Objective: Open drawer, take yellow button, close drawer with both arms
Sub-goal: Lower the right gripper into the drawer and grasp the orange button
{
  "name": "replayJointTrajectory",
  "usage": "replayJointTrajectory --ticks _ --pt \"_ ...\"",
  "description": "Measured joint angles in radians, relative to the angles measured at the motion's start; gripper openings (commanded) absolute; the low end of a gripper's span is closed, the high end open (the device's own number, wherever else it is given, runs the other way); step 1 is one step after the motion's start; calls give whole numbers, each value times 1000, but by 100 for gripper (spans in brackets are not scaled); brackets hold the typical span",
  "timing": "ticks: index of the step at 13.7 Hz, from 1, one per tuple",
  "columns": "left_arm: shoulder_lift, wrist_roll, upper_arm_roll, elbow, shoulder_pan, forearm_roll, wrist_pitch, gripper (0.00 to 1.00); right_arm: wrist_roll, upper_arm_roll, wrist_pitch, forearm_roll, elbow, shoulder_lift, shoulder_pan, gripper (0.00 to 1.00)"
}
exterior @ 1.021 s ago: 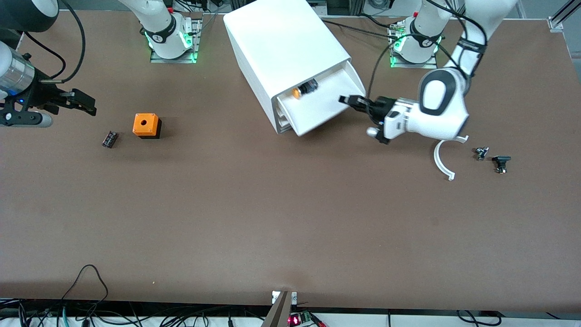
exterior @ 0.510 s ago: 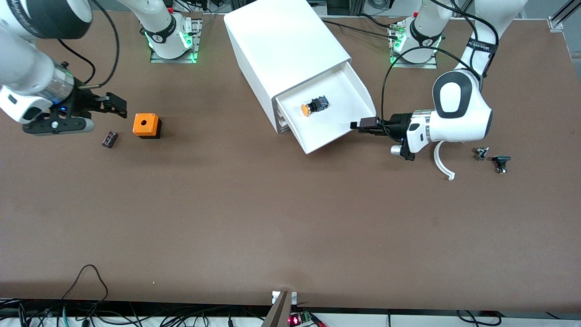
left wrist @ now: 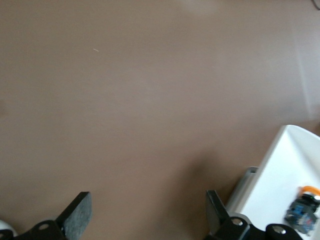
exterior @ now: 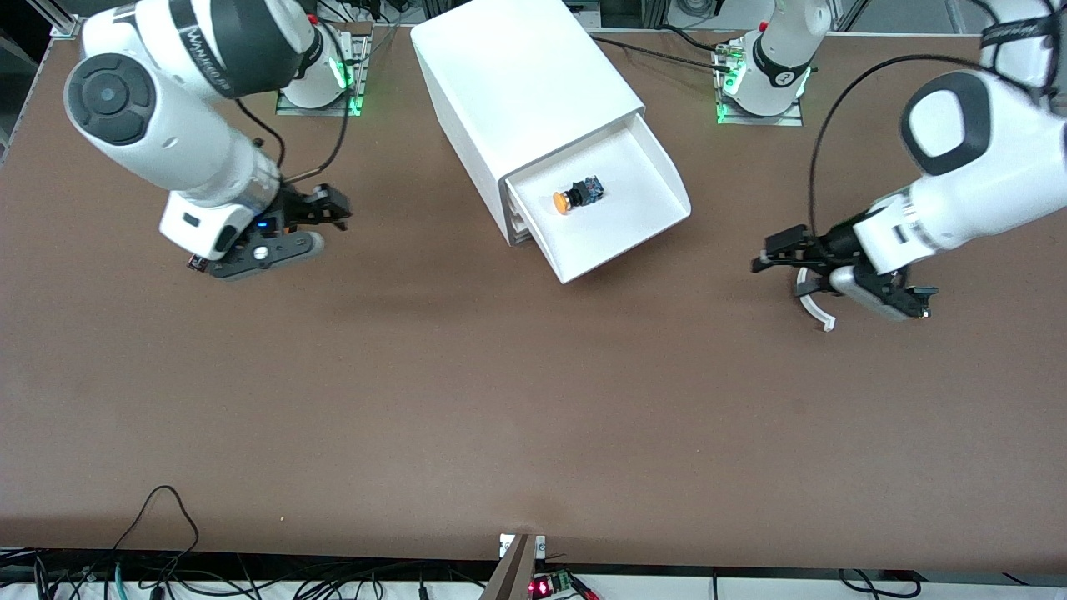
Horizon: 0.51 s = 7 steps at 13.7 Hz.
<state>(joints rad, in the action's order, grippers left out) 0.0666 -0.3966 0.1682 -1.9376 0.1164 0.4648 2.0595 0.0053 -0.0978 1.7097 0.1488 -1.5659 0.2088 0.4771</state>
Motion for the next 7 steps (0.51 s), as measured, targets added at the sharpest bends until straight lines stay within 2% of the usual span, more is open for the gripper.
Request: replayJointTrajectory --ticks 2,5,7 --pt "-48 -1 -45 31 10 -133 -95 100 -46 78 51 57 97 67 15 100" --pt "-113 44 -75 151 12 -350 -309 100 -72 247 144 67 258 198 28 100" --pt "-140 124 -74 214 8 -458 -401 100 -144 345 166 63 328 272 36 100"
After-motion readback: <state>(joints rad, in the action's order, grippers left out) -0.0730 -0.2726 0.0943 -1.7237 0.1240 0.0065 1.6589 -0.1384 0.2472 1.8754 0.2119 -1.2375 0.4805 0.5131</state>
